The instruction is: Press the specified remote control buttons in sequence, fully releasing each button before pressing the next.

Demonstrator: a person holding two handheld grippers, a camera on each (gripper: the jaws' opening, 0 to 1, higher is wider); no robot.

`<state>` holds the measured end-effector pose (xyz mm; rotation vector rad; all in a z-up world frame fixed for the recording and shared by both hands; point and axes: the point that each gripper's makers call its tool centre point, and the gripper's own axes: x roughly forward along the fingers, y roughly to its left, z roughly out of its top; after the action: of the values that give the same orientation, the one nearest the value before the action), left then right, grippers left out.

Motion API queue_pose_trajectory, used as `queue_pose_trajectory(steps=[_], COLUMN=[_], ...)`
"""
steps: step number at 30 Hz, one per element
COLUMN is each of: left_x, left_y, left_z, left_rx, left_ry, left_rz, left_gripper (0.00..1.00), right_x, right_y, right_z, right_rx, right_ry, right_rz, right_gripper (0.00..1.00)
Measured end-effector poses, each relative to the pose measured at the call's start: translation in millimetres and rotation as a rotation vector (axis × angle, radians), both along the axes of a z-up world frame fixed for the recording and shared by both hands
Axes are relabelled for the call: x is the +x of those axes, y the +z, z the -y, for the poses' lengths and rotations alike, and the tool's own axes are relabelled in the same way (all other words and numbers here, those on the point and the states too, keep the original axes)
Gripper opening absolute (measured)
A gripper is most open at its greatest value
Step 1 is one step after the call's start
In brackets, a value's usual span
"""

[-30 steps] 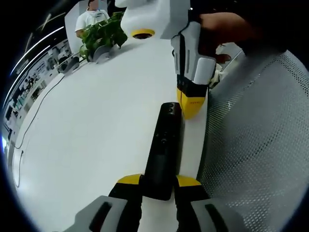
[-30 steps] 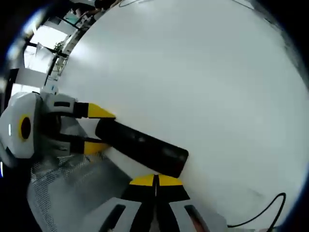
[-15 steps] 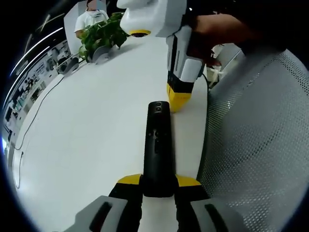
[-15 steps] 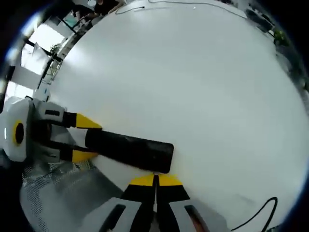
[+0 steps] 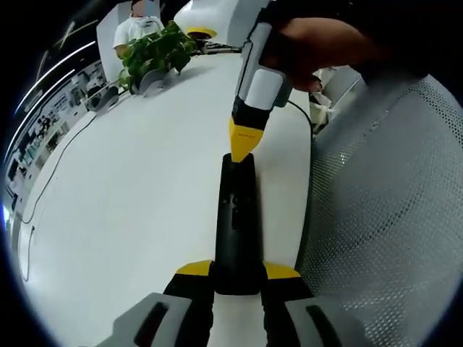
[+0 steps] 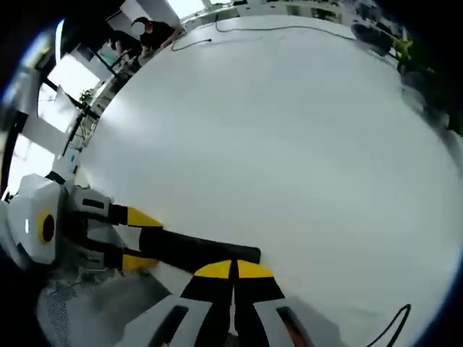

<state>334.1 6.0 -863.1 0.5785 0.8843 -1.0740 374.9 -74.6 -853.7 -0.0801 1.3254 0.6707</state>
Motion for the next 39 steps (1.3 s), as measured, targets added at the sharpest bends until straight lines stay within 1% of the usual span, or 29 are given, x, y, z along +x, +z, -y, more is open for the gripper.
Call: queue_pose_trajectory(steps=[2, 10, 18, 24, 28, 33, 36, 39], left_x=[0.0, 0.2, 0.2, -0.1, -0.3, -0.8, -0.8, -0.9], left_y=[0.0, -0.4, -0.5, -0.5, -0.6, -0.5, -0.3, -0.2], left_z=[0.1, 0.0, 0.3, 0.5, 0.3, 0.2, 0.0, 0.1], left_rx=[0.000, 0.000, -0.002, 0.002, 0.003, 0.000, 0.000, -0.001], left_ry=[0.003, 0.005, 0.005, -0.001, 0.000, 0.001, 0.001, 0.001], left_rz=[-0.003, -0.006, -0.011, -0.003, -0.003, -0.001, -0.002, -0.002], left_gripper=[0.24, 0.24, 0.24, 0.25, 0.25, 0.25, 0.25, 0.25], right_x=[0.8, 2.4, 3.0, 1.2, 1.2, 0.7, -2.6, -3.0], right_y=[1.1, -0.3, -0.7, 0.0, 0.2, 1.2, 2.7, 2.4], right_z=[-0.5, 0.9, 0.6, -0.2, 0.0, 0.8, -3.1, -3.8], right_rx=[-0.002, -0.008, -0.007, -0.027, -0.036, -0.018, 0.008, 0.005], right_ry=[0.005, -0.003, -0.025, 0.008, 0.013, -0.004, -0.010, -0.003], right_rz=[0.007, 0.004, -0.020, 0.005, 0.007, -0.004, -0.022, -0.020], right_gripper=[0.00, 0.00, 0.00, 0.00, 0.00, 0.00, 0.00, 0.00])
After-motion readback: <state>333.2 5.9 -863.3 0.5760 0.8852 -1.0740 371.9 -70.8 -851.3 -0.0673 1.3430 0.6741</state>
